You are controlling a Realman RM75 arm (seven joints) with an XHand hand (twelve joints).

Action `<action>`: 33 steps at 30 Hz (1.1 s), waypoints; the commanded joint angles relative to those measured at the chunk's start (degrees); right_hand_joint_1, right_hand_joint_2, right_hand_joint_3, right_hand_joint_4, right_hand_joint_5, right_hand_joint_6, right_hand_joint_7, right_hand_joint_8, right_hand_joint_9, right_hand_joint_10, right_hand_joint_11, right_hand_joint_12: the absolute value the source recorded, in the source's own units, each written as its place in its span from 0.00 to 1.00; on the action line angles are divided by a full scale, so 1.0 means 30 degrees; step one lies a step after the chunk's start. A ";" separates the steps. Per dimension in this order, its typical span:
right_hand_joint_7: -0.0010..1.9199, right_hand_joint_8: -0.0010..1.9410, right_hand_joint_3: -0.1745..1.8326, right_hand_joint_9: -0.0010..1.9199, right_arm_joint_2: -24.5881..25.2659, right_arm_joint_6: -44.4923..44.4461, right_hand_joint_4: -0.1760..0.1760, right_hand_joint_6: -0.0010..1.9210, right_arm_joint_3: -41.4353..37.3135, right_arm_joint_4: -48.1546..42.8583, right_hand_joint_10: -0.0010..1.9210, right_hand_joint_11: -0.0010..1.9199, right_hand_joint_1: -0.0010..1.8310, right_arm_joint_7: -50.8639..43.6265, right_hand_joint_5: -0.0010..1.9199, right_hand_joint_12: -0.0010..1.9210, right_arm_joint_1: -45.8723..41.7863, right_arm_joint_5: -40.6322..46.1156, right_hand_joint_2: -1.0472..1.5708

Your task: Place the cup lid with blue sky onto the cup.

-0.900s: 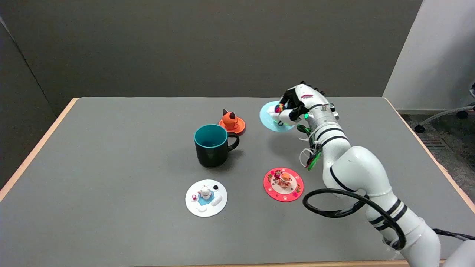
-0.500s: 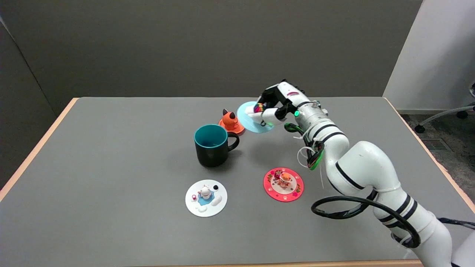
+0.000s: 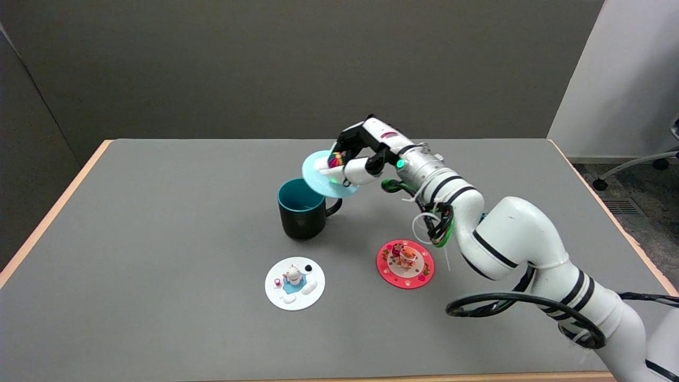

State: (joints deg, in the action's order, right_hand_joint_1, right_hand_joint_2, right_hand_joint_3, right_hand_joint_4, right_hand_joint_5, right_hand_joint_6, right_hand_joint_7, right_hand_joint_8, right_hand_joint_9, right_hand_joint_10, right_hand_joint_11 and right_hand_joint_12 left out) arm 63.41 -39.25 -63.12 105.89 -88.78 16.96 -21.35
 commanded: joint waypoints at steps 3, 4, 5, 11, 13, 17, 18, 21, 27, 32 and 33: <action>0.43 0.73 0.17 0.20 0.0673 0.0269 0.25 0.59 0.3036 0.0270 0.60 0.19 0.65 -0.0716 0.40 0.11 0.1354 0.1038 0.84; 0.43 0.74 0.17 0.20 0.0700 0.0269 0.25 0.59 0.3143 0.0269 0.60 0.19 0.65 -0.0717 0.40 0.11 0.1435 0.1007 0.84; 0.43 0.74 0.17 0.20 0.0753 0.0269 0.25 0.59 0.3250 0.0220 0.60 0.19 0.65 -0.0717 0.40 0.11 0.1515 0.0980 0.84; 0.43 0.74 0.17 0.20 0.0861 0.0401 0.25 0.59 0.4764 -0.0285 0.60 0.19 0.65 -0.2311 0.40 0.11 0.2736 0.0766 0.84; 0.43 0.74 0.17 0.20 0.0992 0.0453 0.25 0.60 0.5061 -0.0601 0.60 0.19 0.65 -0.2342 0.40 0.11 0.2979 0.0766 0.84; 0.42 0.75 0.17 0.20 0.1207 0.1197 0.25 0.60 0.5223 -0.1401 0.61 0.20 0.65 -0.2501 0.39 0.11 0.3062 0.0609 0.84; 0.42 0.75 0.17 0.20 0.1207 0.1278 0.25 0.60 0.5276 -0.1509 0.61 0.20 0.65 -0.2502 0.39 0.11 0.3088 0.0451 0.84; 0.42 0.75 0.17 0.20 0.1260 0.1307 0.25 0.61 0.5702 -0.1935 0.61 0.20 0.65 -0.2502 0.39 0.11 0.3328 -0.0297 0.84; 0.42 0.75 0.17 0.20 0.1287 0.1361 0.26 0.61 0.5970 -0.2635 0.61 0.20 0.65 -0.2502 0.39 0.12 0.3889 -0.0511 0.84; 0.42 0.75 0.16 0.20 0.1128 0.1494 0.28 0.61 0.5969 -0.2950 0.60 0.21 0.65 -0.2502 0.39 0.12 0.4366 -0.0353 0.84; 0.42 0.75 0.17 0.20 0.1101 0.1494 0.28 0.61 0.5970 -0.3029 0.60 0.21 0.65 -0.2502 0.39 0.12 0.4523 -0.0248 0.84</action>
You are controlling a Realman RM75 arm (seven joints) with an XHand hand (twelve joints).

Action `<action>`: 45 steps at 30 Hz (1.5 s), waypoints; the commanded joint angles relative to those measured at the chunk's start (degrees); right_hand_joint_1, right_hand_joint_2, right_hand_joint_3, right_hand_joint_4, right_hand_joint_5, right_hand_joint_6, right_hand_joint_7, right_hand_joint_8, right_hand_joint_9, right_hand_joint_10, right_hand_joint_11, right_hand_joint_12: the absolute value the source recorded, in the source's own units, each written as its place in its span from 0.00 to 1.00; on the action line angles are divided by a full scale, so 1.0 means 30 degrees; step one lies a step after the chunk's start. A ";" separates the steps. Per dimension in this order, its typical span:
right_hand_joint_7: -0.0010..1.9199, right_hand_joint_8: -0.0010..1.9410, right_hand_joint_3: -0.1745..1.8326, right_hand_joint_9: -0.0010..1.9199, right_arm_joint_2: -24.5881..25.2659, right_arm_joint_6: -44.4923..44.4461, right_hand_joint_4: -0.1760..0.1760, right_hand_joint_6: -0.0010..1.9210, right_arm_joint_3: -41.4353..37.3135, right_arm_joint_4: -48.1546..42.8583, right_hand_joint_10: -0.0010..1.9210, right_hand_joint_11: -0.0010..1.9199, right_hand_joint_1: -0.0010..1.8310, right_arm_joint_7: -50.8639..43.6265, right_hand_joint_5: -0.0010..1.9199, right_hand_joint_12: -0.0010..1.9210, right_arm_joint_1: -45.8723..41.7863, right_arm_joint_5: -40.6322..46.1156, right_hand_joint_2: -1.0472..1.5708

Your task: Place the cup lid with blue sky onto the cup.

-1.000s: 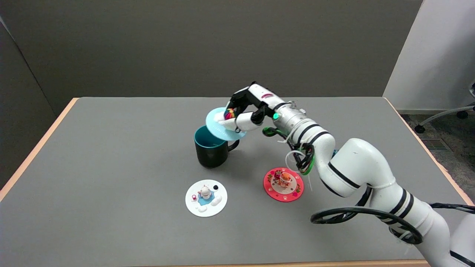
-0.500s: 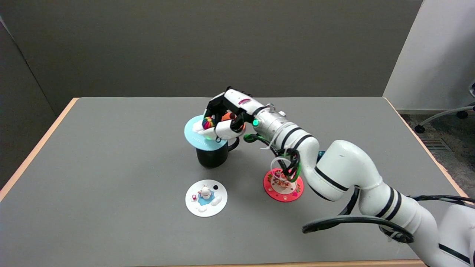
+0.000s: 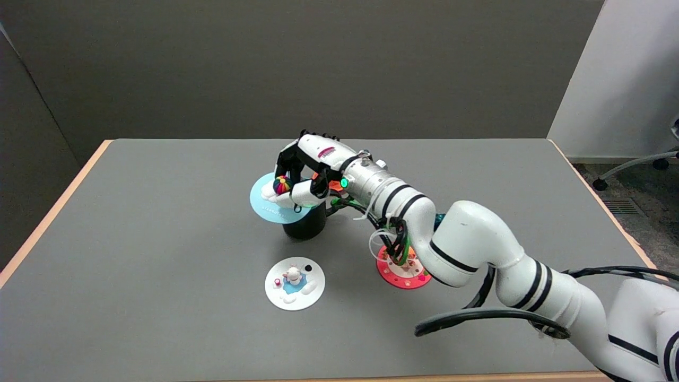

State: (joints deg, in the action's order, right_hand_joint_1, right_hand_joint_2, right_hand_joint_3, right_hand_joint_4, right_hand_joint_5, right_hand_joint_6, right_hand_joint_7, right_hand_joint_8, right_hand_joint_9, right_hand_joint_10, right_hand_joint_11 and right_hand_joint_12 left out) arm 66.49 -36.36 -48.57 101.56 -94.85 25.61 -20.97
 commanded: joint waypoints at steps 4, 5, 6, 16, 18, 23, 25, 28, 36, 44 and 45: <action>0.43 0.74 0.17 0.20 0.0024 0.0771 0.27 0.60 0.1016 -0.2144 0.60 0.21 0.65 -0.0478 0.39 0.11 0.2041 0.0531 0.84; 0.43 0.74 0.16 0.21 0.0023 0.0825 0.28 0.61 0.0961 -0.2229 0.60 0.21 0.65 -0.0478 0.40 0.12 0.2070 0.0671 0.84; 0.43 0.74 0.17 0.21 -0.0003 0.0852 0.28 0.60 0.0909 -0.2439 0.60 0.21 0.65 -0.0478 0.40 0.12 0.2175 0.0933 0.84; 0.43 0.73 0.16 0.21 -0.0535 0.0958 0.28 0.60 0.1095 -0.4222 0.61 0.21 0.65 -0.0530 0.40 0.12 0.2893 0.1971 0.84; 0.43 0.73 0.16 0.21 -0.0642 0.0984 0.29 0.60 0.1012 -0.4386 0.61 0.21 0.65 -0.0990 0.40 0.12 0.2947 0.1971 0.84; 0.44 0.72 0.17 0.22 -0.0722 0.0984 0.28 0.59 0.0351 -0.4730 0.61 0.22 0.65 -0.1517 0.41 0.12 0.2974 0.1971 0.83; 0.44 0.72 0.17 0.22 -0.0749 0.0984 0.28 0.59 0.0162 -0.4837 0.61 0.22 0.65 -0.1517 0.41 0.12 0.3027 0.1971 0.83; 0.44 0.72 0.16 0.23 -0.0856 0.0984 0.29 0.59 0.0084 -0.4835 0.62 0.22 0.65 -0.1543 0.41 0.12 0.3107 0.1971 0.83; 0.45 0.71 0.15 0.24 -0.0935 0.0984 0.29 0.59 0.0376 -0.4648 0.62 0.22 0.65 -0.1543 0.41 0.13 0.3160 0.1998 0.84; 0.45 0.70 0.14 0.24 -0.1095 0.0984 0.28 0.57 0.0429 -0.4196 0.62 0.22 0.66 -0.1570 0.42 0.14 0.3187 0.3169 0.84; 0.45 0.70 0.14 0.24 -0.1122 0.0984 0.28 0.57 0.0429 -0.4143 0.62 0.22 0.66 -0.1570 0.42 0.14 0.3187 0.3328 0.84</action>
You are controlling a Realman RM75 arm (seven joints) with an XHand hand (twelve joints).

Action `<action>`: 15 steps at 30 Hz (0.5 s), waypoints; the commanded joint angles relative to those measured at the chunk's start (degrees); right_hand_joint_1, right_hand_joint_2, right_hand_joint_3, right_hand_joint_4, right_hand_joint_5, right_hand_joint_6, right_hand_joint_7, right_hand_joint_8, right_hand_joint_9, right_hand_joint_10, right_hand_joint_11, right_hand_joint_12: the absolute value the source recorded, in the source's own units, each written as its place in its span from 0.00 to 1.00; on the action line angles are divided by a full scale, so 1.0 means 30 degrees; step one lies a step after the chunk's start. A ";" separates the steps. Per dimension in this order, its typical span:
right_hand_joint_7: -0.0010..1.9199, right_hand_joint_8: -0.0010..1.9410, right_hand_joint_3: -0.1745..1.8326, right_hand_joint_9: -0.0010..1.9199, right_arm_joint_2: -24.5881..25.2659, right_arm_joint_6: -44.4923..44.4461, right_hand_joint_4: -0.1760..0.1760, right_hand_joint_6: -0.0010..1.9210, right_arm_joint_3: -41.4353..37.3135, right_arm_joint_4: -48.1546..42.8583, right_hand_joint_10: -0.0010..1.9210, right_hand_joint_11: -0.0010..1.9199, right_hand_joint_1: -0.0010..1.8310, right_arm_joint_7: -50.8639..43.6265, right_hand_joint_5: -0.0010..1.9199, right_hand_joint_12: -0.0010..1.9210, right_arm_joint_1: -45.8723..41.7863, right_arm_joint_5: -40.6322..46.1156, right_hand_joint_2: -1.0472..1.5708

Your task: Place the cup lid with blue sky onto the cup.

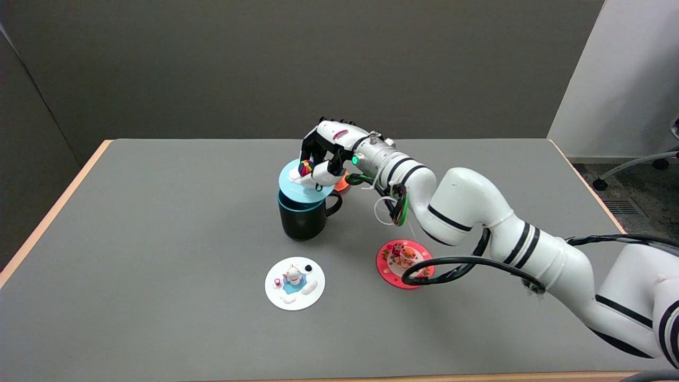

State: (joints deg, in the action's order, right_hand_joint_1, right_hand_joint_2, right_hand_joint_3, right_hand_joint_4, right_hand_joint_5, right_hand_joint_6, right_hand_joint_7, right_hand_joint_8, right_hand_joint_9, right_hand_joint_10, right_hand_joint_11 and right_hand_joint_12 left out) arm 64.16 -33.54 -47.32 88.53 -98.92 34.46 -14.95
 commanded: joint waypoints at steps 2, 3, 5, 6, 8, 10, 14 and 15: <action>0.45 0.71 0.14 0.25 -0.0345 0.0043 0.28 0.57 0.0037 0.0306 0.62 0.22 0.66 -0.0212 0.42 0.14 0.0263 0.1374 0.84; 0.45 0.71 0.14 0.25 -0.0345 0.0043 0.28 0.57 0.0037 0.0308 0.62 0.22 0.66 -0.0212 0.42 0.14 0.0263 0.1374 0.84; 0.45 0.70 0.14 0.25 -0.0371 0.0043 0.27 0.57 0.0037 0.0384 0.62 0.23 0.66 -0.0212 0.42 0.14 0.0263 0.1400 0.84; 0.45 0.71 0.14 0.25 -0.0371 0.0043 0.27 0.57 0.0038 0.0410 0.62 0.23 0.66 -0.0212 0.42 0.14 0.0263 0.1401 0.84; 0.45 0.71 0.14 0.25 -0.0371 0.0043 0.27 0.57 0.0118 0.0440 0.62 0.23 0.66 -0.0212 0.42 0.14 0.0263 0.1614 0.84; 0.45 0.71 0.14 0.25 -0.0371 0.0043 0.28 0.57 0.0173 0.0441 0.62 0.23 0.66 -0.0271 0.42 0.14 0.0290 0.1831 0.84; 0.45 0.71 0.15 0.25 -0.0344 0.0015 0.27 0.57 0.0224 0.0574 0.62 0.23 0.66 -0.0665 0.42 0.14 0.0236 0.2226 0.83; 0.45 0.71 0.15 0.25 -0.0318 -0.0037 0.27 0.57 0.0224 0.0627 0.63 0.23 0.66 -0.0665 0.42 0.14 0.0210 0.2226 0.83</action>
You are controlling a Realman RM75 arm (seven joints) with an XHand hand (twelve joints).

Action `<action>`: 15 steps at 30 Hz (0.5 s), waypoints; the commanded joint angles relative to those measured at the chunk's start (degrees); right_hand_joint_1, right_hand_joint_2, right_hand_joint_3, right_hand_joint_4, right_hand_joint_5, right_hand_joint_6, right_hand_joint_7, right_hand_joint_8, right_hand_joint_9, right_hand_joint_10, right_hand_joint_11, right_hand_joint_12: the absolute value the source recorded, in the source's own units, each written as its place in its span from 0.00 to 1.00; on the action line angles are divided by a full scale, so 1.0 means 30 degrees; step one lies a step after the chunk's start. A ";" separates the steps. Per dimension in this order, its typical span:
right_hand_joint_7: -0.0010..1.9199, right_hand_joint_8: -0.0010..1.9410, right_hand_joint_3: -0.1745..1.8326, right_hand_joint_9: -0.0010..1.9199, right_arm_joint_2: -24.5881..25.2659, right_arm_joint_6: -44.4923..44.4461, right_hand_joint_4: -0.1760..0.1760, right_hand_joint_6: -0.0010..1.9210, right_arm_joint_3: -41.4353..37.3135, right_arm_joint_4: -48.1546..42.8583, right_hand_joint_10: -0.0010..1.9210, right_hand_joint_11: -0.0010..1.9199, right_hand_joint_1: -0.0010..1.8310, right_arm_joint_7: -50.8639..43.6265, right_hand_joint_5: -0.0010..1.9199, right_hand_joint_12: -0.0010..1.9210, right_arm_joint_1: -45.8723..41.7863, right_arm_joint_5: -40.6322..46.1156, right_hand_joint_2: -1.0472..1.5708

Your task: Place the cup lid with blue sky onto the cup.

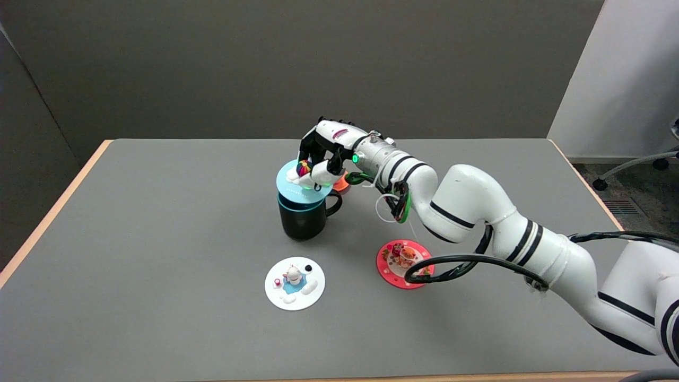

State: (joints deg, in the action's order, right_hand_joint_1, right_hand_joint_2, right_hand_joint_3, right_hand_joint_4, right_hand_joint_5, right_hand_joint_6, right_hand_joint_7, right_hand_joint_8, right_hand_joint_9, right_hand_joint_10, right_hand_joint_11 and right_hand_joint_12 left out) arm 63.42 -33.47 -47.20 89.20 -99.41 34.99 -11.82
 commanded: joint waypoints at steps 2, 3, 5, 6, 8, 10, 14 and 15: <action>0.45 0.71 0.15 0.25 -0.0073 -0.0140 0.27 0.57 0.0186 0.0643 0.63 0.23 0.66 -0.0501 0.42 0.14 -0.0071 0.1184 0.83; 0.45 0.71 0.15 0.25 -0.0073 -0.0167 0.27 0.57 0.0186 0.0697 0.63 0.23 0.66 -0.0501 0.42 0.14 -0.0098 0.1184 0.83; 0.45 0.70 0.15 0.25 -0.0073 -0.0167 0.28 0.57 0.0186 0.0749 0.63 0.23 0.66 -0.0501 0.42 0.14 -0.0151 0.1184 0.83; 0.45 0.70 0.15 0.25 -0.0073 -0.0168 0.28 0.57 0.0186 0.0749 0.63 0.23 0.66 -0.0501 0.42 0.14 -0.0178 0.1184 0.83; 0.45 0.70 0.16 0.25 -0.0073 -0.0194 0.27 0.57 0.0186 0.0723 0.63 0.23 0.66 -0.0501 0.42 0.14 -0.0258 0.1184 0.83; 0.46 0.70 0.16 0.25 -0.0073 -0.0194 0.27 0.57 0.0186 0.0723 0.64 0.23 0.66 -0.0501 0.43 0.13 -0.0312 0.1184 0.83; 0.45 0.70 0.16 0.25 -0.0073 -0.0194 0.27 0.57 0.0186 0.0720 0.64 0.23 0.66 -0.0501 0.42 0.13 -0.0391 0.1184 0.83; 0.46 0.70 0.16 0.25 -0.0073 -0.0194 0.27 0.57 0.0186 0.0720 0.64 0.23 0.66 -0.0501 0.42 0.13 -0.0418 0.1184 0.83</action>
State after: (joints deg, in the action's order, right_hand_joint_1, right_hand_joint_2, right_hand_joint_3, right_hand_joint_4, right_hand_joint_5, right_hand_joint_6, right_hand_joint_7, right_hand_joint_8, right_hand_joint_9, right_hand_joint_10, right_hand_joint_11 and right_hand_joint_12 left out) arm 63.27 -33.53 -46.80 90.63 -100.47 34.65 -9.24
